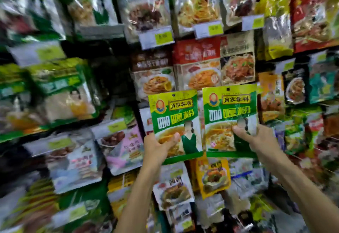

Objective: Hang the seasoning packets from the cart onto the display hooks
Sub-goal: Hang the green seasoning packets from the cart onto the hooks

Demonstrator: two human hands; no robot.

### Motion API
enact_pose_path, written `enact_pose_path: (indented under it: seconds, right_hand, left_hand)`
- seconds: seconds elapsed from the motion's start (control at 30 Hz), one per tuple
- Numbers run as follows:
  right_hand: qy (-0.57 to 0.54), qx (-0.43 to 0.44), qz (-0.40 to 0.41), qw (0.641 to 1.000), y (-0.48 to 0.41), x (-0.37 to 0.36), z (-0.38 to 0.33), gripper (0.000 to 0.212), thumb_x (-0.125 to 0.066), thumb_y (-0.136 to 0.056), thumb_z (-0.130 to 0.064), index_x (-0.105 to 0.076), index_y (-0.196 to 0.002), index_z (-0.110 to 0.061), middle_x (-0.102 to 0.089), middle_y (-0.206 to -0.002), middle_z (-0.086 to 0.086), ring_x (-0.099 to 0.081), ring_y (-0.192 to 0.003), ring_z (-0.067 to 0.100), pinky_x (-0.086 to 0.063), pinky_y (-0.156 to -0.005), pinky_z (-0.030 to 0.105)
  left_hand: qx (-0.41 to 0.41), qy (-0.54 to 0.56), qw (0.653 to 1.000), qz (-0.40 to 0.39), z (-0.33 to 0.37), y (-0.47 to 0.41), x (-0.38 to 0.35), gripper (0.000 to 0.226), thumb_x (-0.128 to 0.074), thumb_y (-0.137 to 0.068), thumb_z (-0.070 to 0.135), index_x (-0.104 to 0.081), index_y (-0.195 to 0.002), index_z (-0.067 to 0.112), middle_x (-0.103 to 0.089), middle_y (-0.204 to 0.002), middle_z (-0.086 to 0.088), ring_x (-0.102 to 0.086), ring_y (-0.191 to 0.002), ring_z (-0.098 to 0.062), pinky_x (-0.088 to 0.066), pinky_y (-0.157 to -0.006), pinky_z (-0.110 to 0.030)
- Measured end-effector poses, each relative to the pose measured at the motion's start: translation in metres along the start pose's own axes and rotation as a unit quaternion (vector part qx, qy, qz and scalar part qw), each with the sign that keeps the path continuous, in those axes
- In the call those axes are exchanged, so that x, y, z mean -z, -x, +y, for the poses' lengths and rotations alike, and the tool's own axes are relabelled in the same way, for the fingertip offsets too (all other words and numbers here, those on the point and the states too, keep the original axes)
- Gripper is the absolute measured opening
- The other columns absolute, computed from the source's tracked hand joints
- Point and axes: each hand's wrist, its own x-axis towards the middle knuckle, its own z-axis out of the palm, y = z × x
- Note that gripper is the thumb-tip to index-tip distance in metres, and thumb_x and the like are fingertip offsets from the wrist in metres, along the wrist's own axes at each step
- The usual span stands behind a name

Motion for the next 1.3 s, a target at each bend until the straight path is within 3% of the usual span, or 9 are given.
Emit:
enact_pose_path:
  seconds: [0.07,0.2,0.4,0.53,0.67,0.73,0.93,1.13,1.3]
  right_hand:
    - [-0.024,0.019,-0.043,0.999,-0.009,-0.034,-0.019,0.044,-0.071,-0.069,-0.049,-0.040,-0.048,-0.027,-0.028,-0.047,-0.012,-0.028,-0.042,0.003,-0.026,-0.052,0.023]
    - [-0.050,0.034,-0.097,0.993,-0.024,-0.098,-0.044,0.035,-0.072,-0.062,-0.059,-0.065,-0.073,-0.027,-0.059,-0.065,-0.016,-0.056,-0.065,0.004,-0.039,-0.058,0.020]
    - [-0.094,0.042,-0.153,0.983,-0.027,-0.165,-0.078,0.044,-0.073,-0.057,-0.057,-0.059,-0.070,-0.018,-0.052,-0.053,-0.013,-0.050,-0.049,0.003,-0.029,-0.056,0.025]
    - [-0.143,0.042,-0.192,0.970,-0.037,-0.196,-0.097,0.059,-0.077,-0.068,-0.042,-0.058,-0.086,0.010,-0.056,-0.077,0.015,-0.056,-0.075,0.027,-0.038,-0.071,0.036]
    - [-0.148,0.027,-0.202,0.968,-0.059,-0.225,-0.116,0.026,-0.075,-0.081,-0.027,-0.059,-0.072,-0.008,-0.062,-0.070,0.004,-0.057,-0.072,0.027,-0.038,-0.067,0.038]
    - [-0.154,0.017,-0.201,0.967,-0.071,-0.236,-0.125,0.027,-0.075,-0.081,-0.026,-0.062,-0.084,-0.002,-0.068,-0.083,0.012,-0.065,-0.087,0.036,-0.048,-0.081,0.040]
    - [-0.152,0.002,-0.225,0.962,-0.095,-0.253,-0.144,0.046,-0.074,-0.083,-0.024,-0.059,-0.114,0.007,-0.067,-0.110,0.022,-0.064,-0.106,0.033,-0.045,-0.101,0.052]
    - [-0.170,-0.020,-0.226,0.959,-0.108,-0.264,-0.144,0.026,-0.073,-0.083,-0.019,-0.064,-0.098,0.001,-0.071,-0.092,0.010,-0.066,-0.094,0.023,-0.048,-0.091,0.039]
    - [-0.178,-0.041,-0.227,0.956,-0.119,-0.272,-0.140,0.022,-0.073,-0.084,-0.020,-0.057,-0.088,-0.005,-0.056,-0.080,-0.005,-0.047,-0.068,-0.002,-0.034,-0.059,0.016]
  left_hand:
    - [-0.009,-0.007,0.999,0.035,0.012,-0.005,0.037,0.029,-0.080,-0.072,0.029,-0.066,-0.098,0.028,-0.072,-0.096,0.012,-0.067,-0.091,-0.010,-0.055,-0.078,-0.025]
    - [-0.024,-0.018,0.996,0.082,0.030,-0.009,0.102,0.032,-0.080,-0.062,0.041,-0.068,-0.086,0.022,-0.073,-0.087,0.005,-0.069,-0.080,-0.018,-0.055,-0.077,-0.035]
    - [-0.088,-0.053,0.985,0.136,0.055,-0.011,0.169,0.010,-0.080,-0.071,0.026,-0.072,-0.076,0.028,-0.074,-0.074,0.012,-0.070,-0.069,-0.010,-0.055,-0.064,-0.027]
    - [-0.120,-0.077,0.975,0.173,0.066,-0.018,0.197,0.013,-0.078,-0.073,0.023,-0.068,-0.079,0.029,-0.070,-0.067,0.021,-0.063,-0.064,0.001,-0.049,-0.058,-0.012]
    - [-0.112,-0.059,0.968,0.216,0.071,-0.030,0.218,0.018,-0.078,-0.076,0.014,-0.069,-0.088,0.024,-0.074,-0.091,0.000,-0.070,-0.087,-0.025,-0.057,-0.079,-0.042]
    - [-0.119,-0.066,0.966,0.219,0.074,-0.037,0.223,0.017,-0.077,-0.077,0.011,-0.069,-0.091,0.018,-0.074,-0.093,-0.008,-0.070,-0.089,-0.030,-0.056,-0.083,-0.046]
    - [-0.133,-0.041,0.964,0.229,0.075,-0.052,0.234,0.020,-0.075,-0.075,0.009,-0.067,-0.079,0.027,-0.072,-0.067,0.014,-0.068,-0.062,0.001,-0.050,-0.052,-0.011]
    - [-0.141,-0.036,0.962,0.232,0.071,-0.057,0.239,0.022,-0.076,-0.076,0.009,-0.066,-0.082,0.028,-0.071,-0.068,0.019,-0.068,-0.064,0.001,-0.051,-0.052,-0.010]
    - [-0.139,-0.028,0.961,0.236,0.068,-0.060,0.239,0.023,-0.076,-0.075,0.008,-0.064,-0.081,0.027,-0.071,-0.066,0.019,-0.068,-0.062,0.001,-0.050,-0.051,-0.011]
